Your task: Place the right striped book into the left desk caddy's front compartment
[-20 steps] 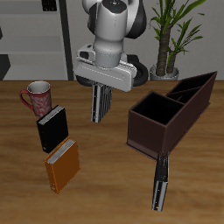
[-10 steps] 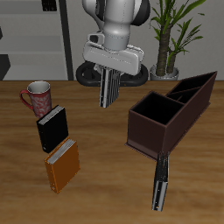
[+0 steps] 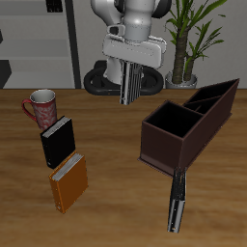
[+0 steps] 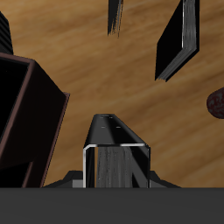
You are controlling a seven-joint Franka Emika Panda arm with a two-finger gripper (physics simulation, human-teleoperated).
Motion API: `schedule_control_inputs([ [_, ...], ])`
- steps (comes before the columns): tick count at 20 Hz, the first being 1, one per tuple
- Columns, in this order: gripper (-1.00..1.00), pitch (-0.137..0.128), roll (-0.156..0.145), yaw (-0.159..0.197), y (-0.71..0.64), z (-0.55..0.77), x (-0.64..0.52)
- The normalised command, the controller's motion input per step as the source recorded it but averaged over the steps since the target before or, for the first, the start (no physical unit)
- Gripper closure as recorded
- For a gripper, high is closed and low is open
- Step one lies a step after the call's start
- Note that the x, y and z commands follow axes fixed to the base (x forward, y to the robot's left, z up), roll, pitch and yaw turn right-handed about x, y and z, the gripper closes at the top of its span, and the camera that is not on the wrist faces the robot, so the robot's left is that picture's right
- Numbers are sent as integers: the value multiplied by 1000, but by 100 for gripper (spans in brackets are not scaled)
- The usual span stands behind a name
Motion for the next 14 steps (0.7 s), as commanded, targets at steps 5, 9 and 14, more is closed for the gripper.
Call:
schedule_control_inputs([
  [5,100,-25,61,1,322,3,-397],
  [9,100,-5,8,-5,187,-41,-276],
  [14,100,3,32,-5,244,19,-217],
])
